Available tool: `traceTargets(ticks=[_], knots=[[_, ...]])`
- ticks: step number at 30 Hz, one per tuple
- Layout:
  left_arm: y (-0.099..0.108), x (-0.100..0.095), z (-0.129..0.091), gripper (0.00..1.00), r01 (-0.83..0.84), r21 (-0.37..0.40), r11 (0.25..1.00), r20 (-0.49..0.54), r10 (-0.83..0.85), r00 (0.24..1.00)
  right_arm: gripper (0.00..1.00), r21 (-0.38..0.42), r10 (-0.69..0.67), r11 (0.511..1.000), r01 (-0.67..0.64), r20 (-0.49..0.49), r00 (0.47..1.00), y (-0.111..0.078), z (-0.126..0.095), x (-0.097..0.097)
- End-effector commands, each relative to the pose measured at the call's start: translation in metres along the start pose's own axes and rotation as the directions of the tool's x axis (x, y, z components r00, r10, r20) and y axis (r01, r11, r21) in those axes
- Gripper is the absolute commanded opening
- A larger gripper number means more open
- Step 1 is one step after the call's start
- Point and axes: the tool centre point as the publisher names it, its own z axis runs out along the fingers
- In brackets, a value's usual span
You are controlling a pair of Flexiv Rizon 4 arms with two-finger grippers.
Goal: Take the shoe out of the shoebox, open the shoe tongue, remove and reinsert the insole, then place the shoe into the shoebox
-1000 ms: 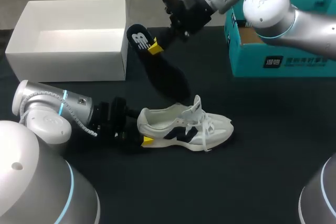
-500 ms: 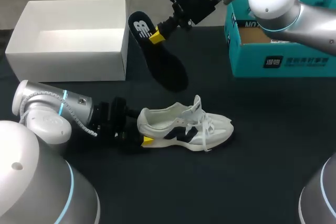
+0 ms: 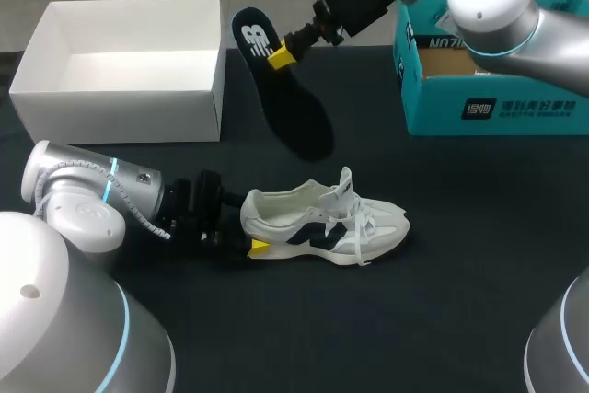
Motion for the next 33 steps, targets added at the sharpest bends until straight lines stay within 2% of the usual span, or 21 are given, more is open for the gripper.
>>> traceTargets(ticks=[1, 3, 5, 16, 33], knots=[[0.003, 0.000, 0.002, 0.00, 0.000, 0.000, 1.000, 0.001, 0.000, 1.000, 0.00, -0.055, 0.040, 0.998, -0.036, 0.069, 0.997, -0.009, -0.021, 0.024], [0.003, 0.000, 0.002, 0.00, 0.000, 0.000, 1.000, 0.001, 0.000, 1.000, 0.00, -0.089, 0.120, 0.990, -0.112, 0.079, 0.990, -0.008, -0.028, 0.030], [0.003, 0.000, 0.002, 0.00, 0.000, 0.000, 1.000, 0.001, 0.000, 1.000, 0.00, -0.132, 0.136, 0.984, -0.123, 0.096, 0.986, -0.005, -0.036, 0.039], [0.003, 0.000, 0.002, 0.00, 0.000, 0.000, 1.000, 0.001, 0.000, 1.000, 0.00, -0.146, 0.268, 0.955, -0.257, 0.067, 0.961, -0.009, -0.061, 0.068], [0.003, 0.000, 0.002, 0.00, 0.000, 0.000, 1.000, 0.001, 0.000, 1.000, 0.00, -0.131, 0.274, 0.955, -0.266, 0.054, 0.960, -0.011, -0.064, 0.071]])
